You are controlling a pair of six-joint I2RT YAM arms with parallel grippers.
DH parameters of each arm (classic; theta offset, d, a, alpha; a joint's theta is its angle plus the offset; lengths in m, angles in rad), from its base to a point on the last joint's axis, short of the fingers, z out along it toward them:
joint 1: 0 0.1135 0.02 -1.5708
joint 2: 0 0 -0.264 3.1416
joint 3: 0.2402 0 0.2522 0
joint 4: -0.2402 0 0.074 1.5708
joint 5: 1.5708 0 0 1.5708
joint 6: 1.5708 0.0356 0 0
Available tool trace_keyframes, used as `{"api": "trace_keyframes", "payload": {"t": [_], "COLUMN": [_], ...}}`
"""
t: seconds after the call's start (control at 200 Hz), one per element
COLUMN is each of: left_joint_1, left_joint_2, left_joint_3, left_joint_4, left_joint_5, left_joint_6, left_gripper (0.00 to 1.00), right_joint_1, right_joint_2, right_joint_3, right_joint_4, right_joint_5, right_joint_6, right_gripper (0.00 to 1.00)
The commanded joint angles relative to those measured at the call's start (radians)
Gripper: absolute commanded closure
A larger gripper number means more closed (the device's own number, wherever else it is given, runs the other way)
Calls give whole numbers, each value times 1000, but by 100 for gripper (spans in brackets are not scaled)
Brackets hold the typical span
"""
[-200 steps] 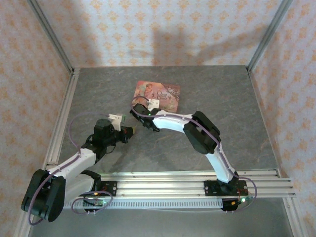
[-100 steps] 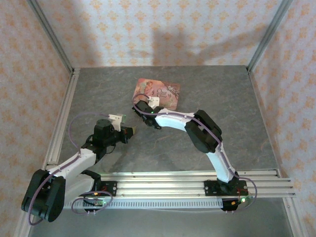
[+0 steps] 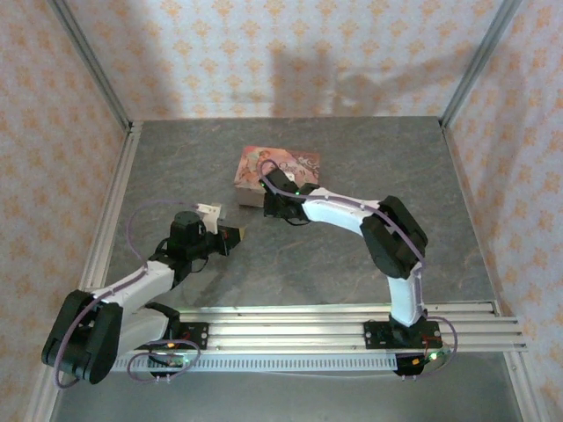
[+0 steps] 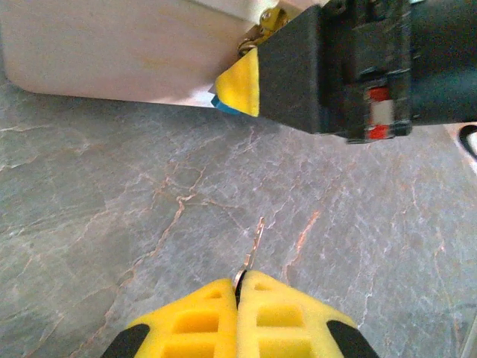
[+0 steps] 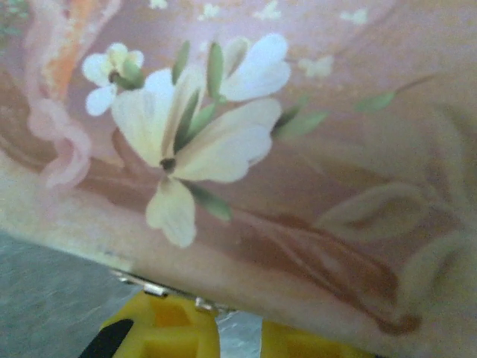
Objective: Unlock the padlock with the key
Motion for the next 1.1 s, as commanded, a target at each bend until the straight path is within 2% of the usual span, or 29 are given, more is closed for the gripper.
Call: {"api": "trace_keyframes", "payload": {"t": [0.0, 0.105, 0.285, 0.651, 0.821, 1.096], "left_joint_1": [-26, -58, -59, -35, -28, -11], "left_joint_2": [36, 79, 179, 457, 550, 628], "left_joint_3": [20, 21, 15, 24, 38, 52], "left_joint_4": [135, 218, 405, 800, 902, 939], "left_joint_5": [40, 40, 74, 193, 221, 234], "left_joint_6": [-18, -25, -98, -311, -346, -327], "left_gripper": [100, 100, 100, 100, 100, 100], "right_joint_1": [-14, -37, -72, -120, -124, -148], "right_joint_2": [-91, -122, -160, -215, -229, -249], "right_joint_3": [-6, -23, -52, -186, -195, -234], "right_joint_4": [-12, -7, -1, 162, 169, 212], "right_joint_5": [-125, -203, -310, -432, -444, -487], "right_joint_6": [-9, 13, 25, 108, 108, 141], "right_gripper": [100, 100, 100, 100, 100, 100]}}
